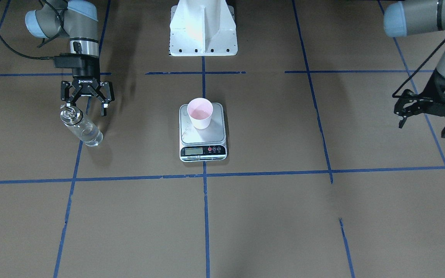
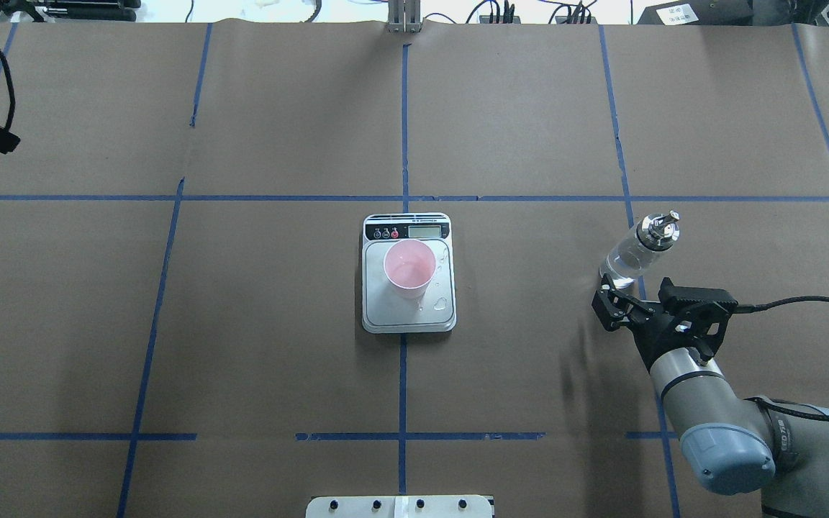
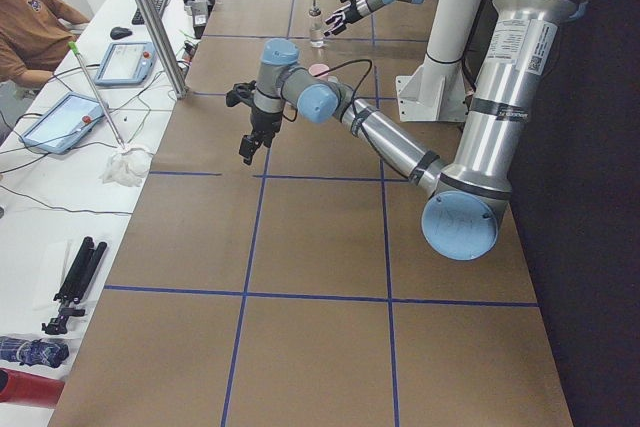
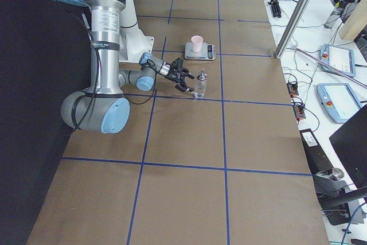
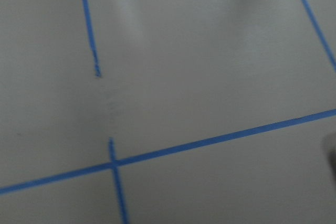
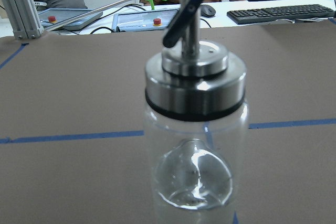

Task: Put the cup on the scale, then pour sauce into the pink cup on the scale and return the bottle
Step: 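Grasp the glass bottle with the right gripper while the left arm withdraws, then lift the glass bottle with the right gripper off the table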

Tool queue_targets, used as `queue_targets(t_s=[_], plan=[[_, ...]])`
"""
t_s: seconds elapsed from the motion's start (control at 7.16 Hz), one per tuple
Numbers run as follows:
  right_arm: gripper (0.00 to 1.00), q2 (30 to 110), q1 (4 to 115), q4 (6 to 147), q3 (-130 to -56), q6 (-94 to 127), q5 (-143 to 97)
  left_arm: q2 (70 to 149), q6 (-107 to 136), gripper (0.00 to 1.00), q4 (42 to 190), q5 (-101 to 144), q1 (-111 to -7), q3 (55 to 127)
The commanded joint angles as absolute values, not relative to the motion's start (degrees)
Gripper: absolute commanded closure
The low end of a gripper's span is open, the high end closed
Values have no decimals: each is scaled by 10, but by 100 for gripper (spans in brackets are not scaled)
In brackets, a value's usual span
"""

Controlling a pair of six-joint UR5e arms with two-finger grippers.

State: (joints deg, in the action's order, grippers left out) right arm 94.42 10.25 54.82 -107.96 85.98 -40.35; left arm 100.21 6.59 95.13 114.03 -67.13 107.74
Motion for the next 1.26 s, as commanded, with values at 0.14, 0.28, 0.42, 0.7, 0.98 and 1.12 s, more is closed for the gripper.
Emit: queue_targets(t_s=[0.14,0.28,0.42,0.7,0.98,1.12], plan=[[2,942,102,548,-1052,862,-389,994,-15,0,995,1152,-715,1027],[2,940,102,548,-1050,861,-388,994,-15,0,996,1152,-715,1028],[2,935,102,548,-1044,862,-388,994,-16,0,996,1152,-715,1029],[2,916,113,548,-1041,860,-388,994,-16,0,995,1152,-715,1034],[1,916,125,549,-1036,856,-388,994,-15,0,994,1151,-714,1034],[1,916,131,549,-1036,845,-388,994,-14,0,994,1151,-714,1034]])
